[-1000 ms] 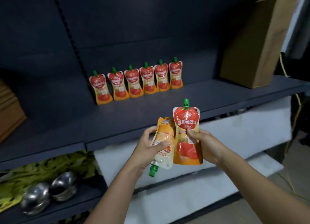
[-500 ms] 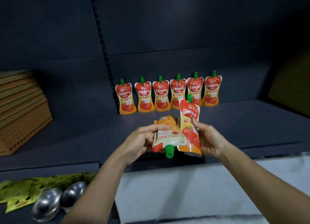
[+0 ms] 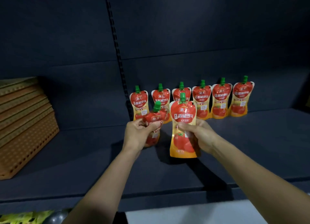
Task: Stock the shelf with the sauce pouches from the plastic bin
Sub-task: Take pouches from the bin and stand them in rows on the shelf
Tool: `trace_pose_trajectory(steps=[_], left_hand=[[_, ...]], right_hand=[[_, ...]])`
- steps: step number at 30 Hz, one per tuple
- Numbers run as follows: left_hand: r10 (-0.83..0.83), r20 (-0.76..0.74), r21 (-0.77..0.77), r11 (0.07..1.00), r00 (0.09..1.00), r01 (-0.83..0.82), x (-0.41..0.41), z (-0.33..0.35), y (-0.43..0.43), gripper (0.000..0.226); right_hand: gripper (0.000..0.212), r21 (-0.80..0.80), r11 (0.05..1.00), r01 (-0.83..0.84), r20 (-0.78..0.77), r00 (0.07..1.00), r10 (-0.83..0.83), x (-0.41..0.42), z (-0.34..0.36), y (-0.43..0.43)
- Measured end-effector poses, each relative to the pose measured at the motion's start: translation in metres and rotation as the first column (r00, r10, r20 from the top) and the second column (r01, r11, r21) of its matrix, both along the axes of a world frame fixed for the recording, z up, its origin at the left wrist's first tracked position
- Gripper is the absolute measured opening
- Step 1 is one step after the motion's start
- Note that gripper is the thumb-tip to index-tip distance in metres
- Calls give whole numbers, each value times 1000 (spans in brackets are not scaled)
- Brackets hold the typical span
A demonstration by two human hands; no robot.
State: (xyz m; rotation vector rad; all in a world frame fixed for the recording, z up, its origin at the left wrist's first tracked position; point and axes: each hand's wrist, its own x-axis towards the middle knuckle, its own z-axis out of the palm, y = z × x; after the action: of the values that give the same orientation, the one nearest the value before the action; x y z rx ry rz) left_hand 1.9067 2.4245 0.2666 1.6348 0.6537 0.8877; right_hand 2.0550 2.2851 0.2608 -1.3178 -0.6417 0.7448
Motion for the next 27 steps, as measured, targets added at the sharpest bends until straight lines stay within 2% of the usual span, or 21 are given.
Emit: trace_pose_trajectory(steps=[3, 8, 12, 16, 18, 19, 22, 24, 27], left_hand=[[65, -30, -109, 992, 997, -68, 6, -7, 35, 14], [113, -156, -18, 993, 981, -118, 10, -14, 74, 33], [-12, -67, -22, 1000, 998, 11, 6, -12, 87, 15], [-114, -5, 29, 993, 993, 114, 3, -11, 93, 18], [-164, -46, 49, 985, 985, 166, 2, -14, 100, 21], [-188, -114, 68, 978, 976, 196, 2, -17, 103, 22], [-195, -324, 125, 961, 926, 246, 1, -33, 108, 35], [-156, -332, 123, 971, 930, 207, 3, -40, 112, 46], [-106, -316, 144, 977, 943, 158, 13, -40, 121, 48]], right_hand=[[35, 29, 998, 58, 78, 995, -61, 9, -2, 22], [30, -36, 999, 31, 205, 978, -23, 19, -8, 40], [26, -99, 992, 81, 297, 954, -48, 26, 3, 44], [27, -257, 963, 78, 505, 861, 65, 29, 17, 42], [31, -360, 928, 98, 564, 815, 133, 29, 11, 41], [38, -386, 915, 120, 576, 806, 137, 28, 4, 40], [57, -355, 915, 191, 617, 783, 75, 28, -17, 43], [54, -294, 932, 211, 628, 778, 22, 29, -25, 47], [48, -252, 944, 214, 608, 794, -18, 35, -31, 57]])
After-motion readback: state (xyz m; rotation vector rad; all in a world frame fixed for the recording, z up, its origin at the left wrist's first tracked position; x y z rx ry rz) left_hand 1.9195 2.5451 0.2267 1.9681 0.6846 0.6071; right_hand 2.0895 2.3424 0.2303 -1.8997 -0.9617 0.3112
